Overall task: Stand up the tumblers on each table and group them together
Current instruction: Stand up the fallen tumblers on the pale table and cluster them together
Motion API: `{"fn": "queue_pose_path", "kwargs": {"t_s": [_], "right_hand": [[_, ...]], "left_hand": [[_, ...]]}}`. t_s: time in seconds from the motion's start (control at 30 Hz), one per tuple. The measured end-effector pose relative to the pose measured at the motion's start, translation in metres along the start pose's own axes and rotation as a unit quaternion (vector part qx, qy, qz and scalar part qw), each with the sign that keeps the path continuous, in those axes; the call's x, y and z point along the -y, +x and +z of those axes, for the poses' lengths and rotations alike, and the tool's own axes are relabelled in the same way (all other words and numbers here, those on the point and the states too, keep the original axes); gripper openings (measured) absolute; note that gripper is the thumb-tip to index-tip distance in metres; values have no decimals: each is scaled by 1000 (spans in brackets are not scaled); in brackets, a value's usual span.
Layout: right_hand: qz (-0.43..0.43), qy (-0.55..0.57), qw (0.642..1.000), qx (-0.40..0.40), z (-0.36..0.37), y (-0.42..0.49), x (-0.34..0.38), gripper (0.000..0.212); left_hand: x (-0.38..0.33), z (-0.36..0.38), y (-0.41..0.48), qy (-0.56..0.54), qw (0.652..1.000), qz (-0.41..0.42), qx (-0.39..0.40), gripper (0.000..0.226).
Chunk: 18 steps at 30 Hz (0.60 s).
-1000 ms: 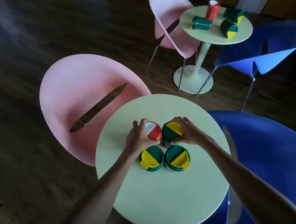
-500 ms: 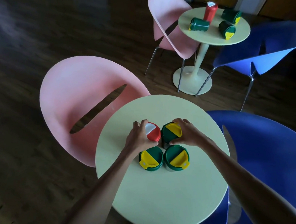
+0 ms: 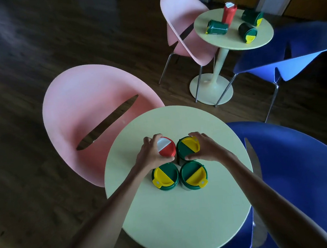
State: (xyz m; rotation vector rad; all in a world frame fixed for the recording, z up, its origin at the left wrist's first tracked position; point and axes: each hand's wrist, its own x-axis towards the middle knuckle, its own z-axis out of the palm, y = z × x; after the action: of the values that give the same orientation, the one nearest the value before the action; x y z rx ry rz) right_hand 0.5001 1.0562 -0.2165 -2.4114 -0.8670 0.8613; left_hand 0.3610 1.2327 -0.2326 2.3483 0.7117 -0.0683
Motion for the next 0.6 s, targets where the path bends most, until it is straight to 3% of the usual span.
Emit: {"fn": "queue_pose_path", "kwargs": {"t_s": [0.33,0.6], "right_hand": [[-31,-28,998,-39,5,-1,-1,91],[-26,-37,999,-6,4,2,0,93]], "left_hand": [[-5,6,-3,-28,998,-30,-48,86],[-3,5,-2,-3,999,-28,-37,86]]}}
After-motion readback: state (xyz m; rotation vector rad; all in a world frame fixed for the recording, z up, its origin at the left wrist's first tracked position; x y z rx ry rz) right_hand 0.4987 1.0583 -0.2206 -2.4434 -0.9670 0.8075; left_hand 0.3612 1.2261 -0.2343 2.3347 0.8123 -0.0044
